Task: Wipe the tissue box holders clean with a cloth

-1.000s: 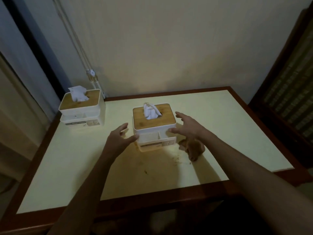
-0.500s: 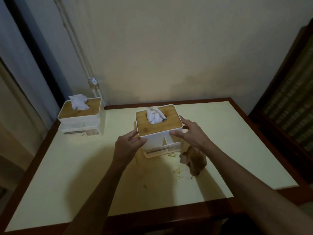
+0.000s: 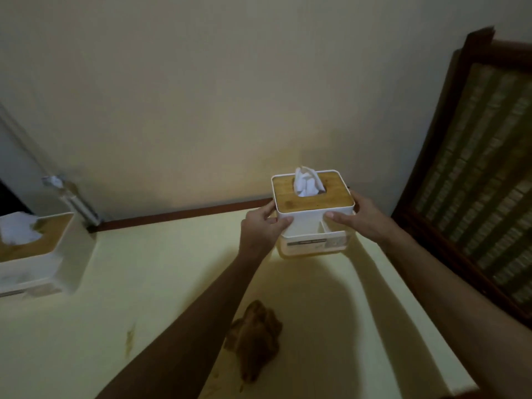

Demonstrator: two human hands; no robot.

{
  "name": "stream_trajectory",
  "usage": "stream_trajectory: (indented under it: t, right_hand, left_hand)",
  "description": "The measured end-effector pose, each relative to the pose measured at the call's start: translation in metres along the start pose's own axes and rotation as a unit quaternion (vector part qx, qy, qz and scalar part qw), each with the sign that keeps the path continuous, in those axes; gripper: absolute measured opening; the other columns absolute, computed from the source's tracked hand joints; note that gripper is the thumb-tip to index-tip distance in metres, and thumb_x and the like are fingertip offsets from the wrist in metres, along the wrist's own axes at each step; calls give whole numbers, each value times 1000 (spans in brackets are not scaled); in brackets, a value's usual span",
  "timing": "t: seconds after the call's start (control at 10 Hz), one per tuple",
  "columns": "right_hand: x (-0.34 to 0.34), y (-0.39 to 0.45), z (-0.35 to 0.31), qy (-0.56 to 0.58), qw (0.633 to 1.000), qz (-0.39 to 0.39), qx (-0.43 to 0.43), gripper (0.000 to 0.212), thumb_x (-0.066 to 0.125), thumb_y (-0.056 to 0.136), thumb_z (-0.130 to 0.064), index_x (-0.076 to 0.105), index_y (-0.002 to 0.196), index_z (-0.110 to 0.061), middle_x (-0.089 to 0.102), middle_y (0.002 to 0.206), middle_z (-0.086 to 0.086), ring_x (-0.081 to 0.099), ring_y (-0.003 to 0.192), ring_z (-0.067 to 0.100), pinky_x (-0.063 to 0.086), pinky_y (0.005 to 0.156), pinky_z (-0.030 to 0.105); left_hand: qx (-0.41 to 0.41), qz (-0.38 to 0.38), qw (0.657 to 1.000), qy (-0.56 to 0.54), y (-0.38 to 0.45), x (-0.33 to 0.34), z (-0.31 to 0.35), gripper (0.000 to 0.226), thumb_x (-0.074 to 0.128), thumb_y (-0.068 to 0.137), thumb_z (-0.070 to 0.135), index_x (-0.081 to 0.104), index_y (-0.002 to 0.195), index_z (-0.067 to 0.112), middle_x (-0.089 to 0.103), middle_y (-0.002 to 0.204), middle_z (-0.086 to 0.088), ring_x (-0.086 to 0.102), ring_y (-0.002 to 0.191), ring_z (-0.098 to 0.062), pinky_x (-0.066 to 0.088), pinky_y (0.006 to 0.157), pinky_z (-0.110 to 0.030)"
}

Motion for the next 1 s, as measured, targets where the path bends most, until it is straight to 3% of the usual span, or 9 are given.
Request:
stream_trajectory:
  t: [0.1,0.2,0.3,0.5,0.7,0.9,1.0]
  right_hand:
    - [-24,22,22,14,1000,-16,10,46,73,82,-19,56,125,-16,67,110,0,65,93,9,56,78,20]
    - [-36,40,42,34,999,-18,13,46,71,84,-20,53,126,-18,66,106,-8,64,89,1,53,63,11]
    - [-37,55,56,43,998,-30,16,41,68,86,-21,52,124,-22,64,101,-15,64,83,-4,49,60,8]
    - [-30,76,64,31,998,-61,10,32,62,90,-22,51,118,-29,62,98,-18,64,77,-12,47,58,6]
    - [-27,86,65,51,997,-58,20,40,59,91,-26,45,128,-30,60,103,-18,62,87,-4,49,59,7]
    - [-28,84,62,37,997,-52,44,42,59,92,-29,42,130,-25,61,112,-7,61,91,2,52,63,14]
    - [-31,67,54,27,999,13,41,41,55,94,-27,38,129,-14,56,125,-1,60,94,6,53,79,29]
  left_hand:
    - [9,-8,1000,17,27,39,-3,53,72,78,34,61,127,19,71,109,1,69,91,-11,56,86,-37]
    - [1,-14,1000,22,48,63,-7,50,70,82,29,58,130,18,71,110,0,68,93,-10,56,81,-25]
    - [15,-19,999,22,59,74,-12,42,68,85,27,61,125,18,70,109,2,67,95,-11,56,76,-21]
    - [52,0,997,59,69,72,-23,46,66,87,31,57,130,15,68,115,0,67,93,-12,56,74,-19]
    - [32,12,999,20,71,77,-27,52,65,88,30,51,134,12,64,123,-3,65,100,-12,54,73,-17]
    - [6,0,1000,12,75,80,-32,54,65,87,34,51,135,13,65,120,0,65,101,-12,54,73,-14]
    - [-6,-4,999,32,67,76,-24,57,65,87,34,48,137,11,62,122,3,63,102,-11,49,70,-8]
Point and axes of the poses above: each hand's wrist, its own y-axis towards the middle knuckle, its own x-axis out of the palm, z = x × y, the point moved 8 cm from there along y, towards the middle knuckle
